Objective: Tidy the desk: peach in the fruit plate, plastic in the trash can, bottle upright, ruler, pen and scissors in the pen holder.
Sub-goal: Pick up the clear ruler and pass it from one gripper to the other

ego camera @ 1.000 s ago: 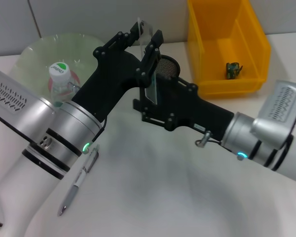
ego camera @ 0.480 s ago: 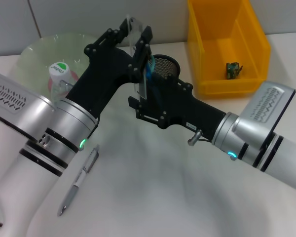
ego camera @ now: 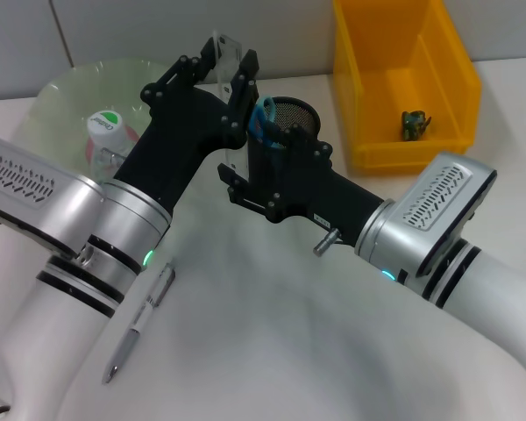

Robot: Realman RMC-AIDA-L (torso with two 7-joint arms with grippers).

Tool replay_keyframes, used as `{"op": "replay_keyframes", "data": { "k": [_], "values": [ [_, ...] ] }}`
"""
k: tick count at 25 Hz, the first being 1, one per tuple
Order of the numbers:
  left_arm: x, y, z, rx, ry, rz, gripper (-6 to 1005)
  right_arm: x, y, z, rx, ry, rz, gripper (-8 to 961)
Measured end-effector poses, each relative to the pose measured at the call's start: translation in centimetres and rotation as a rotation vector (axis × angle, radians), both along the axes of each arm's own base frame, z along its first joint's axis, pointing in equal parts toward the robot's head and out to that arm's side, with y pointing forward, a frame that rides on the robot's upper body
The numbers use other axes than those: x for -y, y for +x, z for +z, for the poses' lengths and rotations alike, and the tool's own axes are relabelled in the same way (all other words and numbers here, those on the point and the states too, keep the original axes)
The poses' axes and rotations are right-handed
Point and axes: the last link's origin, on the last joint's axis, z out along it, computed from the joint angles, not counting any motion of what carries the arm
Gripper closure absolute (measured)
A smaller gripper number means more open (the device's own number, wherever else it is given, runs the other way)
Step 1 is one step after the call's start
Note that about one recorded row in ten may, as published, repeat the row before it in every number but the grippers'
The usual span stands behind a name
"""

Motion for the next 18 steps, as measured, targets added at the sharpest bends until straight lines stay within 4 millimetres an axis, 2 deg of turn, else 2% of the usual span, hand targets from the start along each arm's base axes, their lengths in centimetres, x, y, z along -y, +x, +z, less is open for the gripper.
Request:
{"op": "replay_keyframes", "data": {
  "k": [10, 18],
  "values": [
    [0.12, -0.04, -0.06, 0.017, -0.002, 0.014, 614, 0.52, -0.49, -0.84, -0.010, -0.025, -0.015, 120],
    [0.61, 0.14, -0.01, 0.032, 0.005, -0.005, 614, 0.24, -0.32, -0.69, -0.031, -0.017, -0.054, 121]
  ]
}}
